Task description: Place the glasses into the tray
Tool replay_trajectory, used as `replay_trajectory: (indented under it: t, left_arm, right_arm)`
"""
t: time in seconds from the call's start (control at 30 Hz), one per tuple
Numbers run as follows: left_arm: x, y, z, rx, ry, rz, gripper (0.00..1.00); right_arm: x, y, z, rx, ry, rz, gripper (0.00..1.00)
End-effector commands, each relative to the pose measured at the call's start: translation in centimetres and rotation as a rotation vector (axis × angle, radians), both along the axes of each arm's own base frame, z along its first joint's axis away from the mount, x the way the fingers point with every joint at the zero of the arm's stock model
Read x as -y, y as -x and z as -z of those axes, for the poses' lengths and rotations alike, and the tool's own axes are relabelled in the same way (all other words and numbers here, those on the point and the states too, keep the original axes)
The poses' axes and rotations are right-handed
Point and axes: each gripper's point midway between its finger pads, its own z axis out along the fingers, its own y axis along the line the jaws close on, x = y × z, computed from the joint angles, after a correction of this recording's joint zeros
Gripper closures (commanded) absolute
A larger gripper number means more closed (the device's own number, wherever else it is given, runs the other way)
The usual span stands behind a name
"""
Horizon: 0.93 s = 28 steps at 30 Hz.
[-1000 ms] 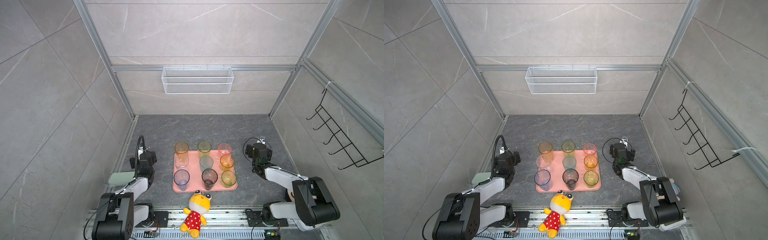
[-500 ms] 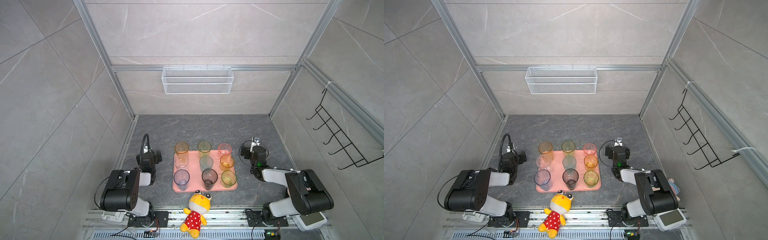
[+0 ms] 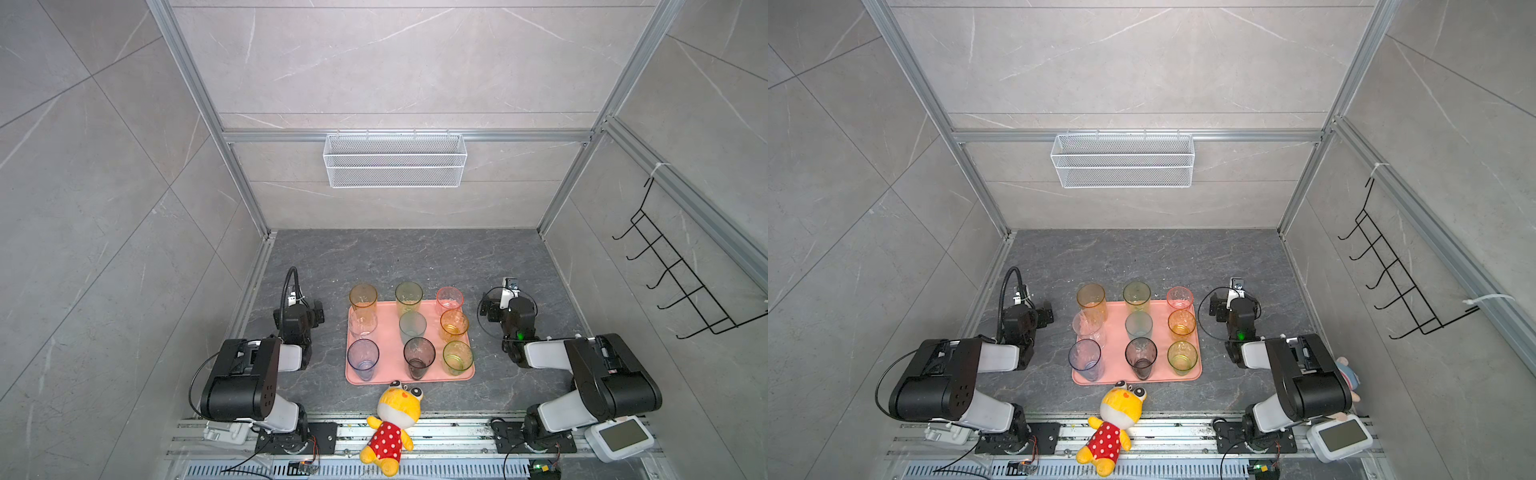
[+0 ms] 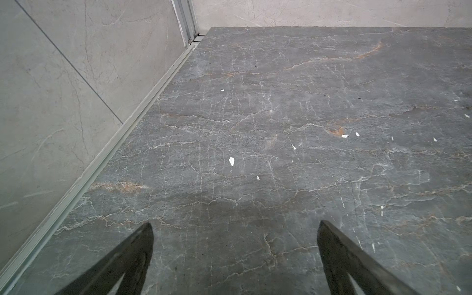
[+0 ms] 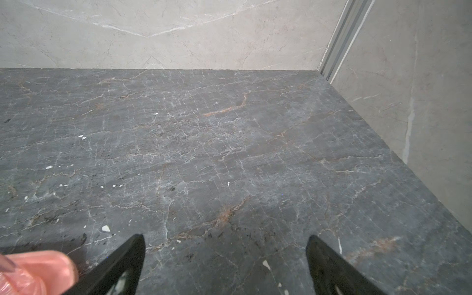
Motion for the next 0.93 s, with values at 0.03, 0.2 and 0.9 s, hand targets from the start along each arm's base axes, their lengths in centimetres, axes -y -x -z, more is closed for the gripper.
replay_trajectory:
  t: [0.03, 0.2, 0.9]
  left_arm:
    - [-0.3, -1.4, -1.8, 0.060, 0.034, 0.020, 0.00]
    - [-0.4, -0.8, -2.2, 0.095, 0.027, 0.020, 0.00]
    - [-0.5, -1.2, -1.8, 0.063, 0.031, 0.010, 0.00]
  right_arm:
    - [-0.1, -0.2, -0.6, 0.023, 0.007, -0.012, 0.01]
    - [-0.1, -0.2, -0.6, 0.023, 0.006, -0.013, 0.01]
    - [-0.1, -0.2, -0.5, 0.020, 0.008, -0.013, 0.01]
